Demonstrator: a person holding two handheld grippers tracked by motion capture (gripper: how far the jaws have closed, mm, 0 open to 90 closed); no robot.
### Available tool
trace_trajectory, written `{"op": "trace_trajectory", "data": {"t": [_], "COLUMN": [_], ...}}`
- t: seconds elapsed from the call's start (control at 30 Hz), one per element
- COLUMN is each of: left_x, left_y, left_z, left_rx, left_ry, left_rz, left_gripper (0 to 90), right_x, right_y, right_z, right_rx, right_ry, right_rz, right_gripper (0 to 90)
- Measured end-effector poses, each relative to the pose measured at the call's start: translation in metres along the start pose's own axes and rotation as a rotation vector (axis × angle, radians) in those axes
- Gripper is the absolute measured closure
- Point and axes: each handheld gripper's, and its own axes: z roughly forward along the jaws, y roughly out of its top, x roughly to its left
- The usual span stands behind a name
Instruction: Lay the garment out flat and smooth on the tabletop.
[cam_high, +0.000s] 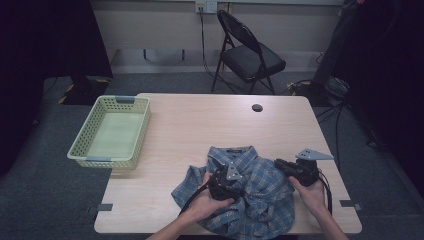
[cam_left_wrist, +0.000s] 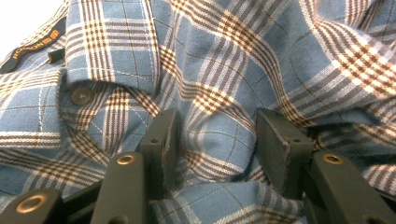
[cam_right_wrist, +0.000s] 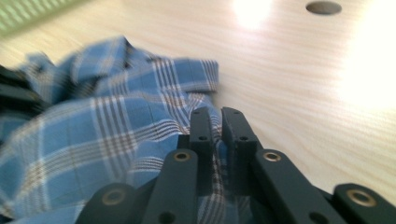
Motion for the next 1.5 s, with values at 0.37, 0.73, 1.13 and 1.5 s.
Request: {"op": "trace_trajectory", "data": {"t": [0.37, 0.73, 1.13, 1.5], "left_x": [0.011, 0.088, 0.071, 0.011], "left_y": [0.005, -0.016, -0.017, 0.013], "left_z": [-0.022, -0.071, -0.034, -0.035], "left_rx": [-0.080, -0.187, 0.045, -0.129], "left_ry": [-0.050, 0.051, -0.012, -0.064], "left_rz": [-0.037, -0.299, -0.251, -0.063], "left_gripper": [40.4, 46.4, 83.5, 84.1], "right_x": [0.002, -0.014, -0.017, 0.039], "right_y": [0.017, 0.018, 0.019, 0.022], "right_z": [-0.022, -0.037, -0.041, -0.024], "right_rx": [-0.058, -0.083, -0.088, -0.035], "right_ry": [-0.017, -0.097, -0.138, 0.033], "right_rz": [0.021, 0.041, 0.042, -0.058], "right_gripper": [86.7, 86.8, 86.8, 86.7]}}
